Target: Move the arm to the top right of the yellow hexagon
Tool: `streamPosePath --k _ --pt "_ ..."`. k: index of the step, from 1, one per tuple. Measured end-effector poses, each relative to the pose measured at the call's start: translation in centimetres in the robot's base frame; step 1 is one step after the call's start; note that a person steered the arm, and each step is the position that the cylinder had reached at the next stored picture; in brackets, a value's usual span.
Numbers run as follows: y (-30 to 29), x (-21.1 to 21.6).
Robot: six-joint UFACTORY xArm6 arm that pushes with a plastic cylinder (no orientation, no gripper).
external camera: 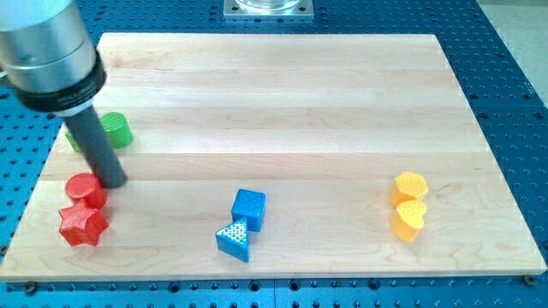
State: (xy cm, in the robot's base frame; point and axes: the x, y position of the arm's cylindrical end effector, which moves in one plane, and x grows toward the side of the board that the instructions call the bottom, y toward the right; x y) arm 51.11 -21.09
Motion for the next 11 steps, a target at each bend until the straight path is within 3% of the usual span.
streamPosePath --k 3,8,11 --pt "5.2 -2.7" --pt "6.3 -8.3" --pt "7.9 -8.1"
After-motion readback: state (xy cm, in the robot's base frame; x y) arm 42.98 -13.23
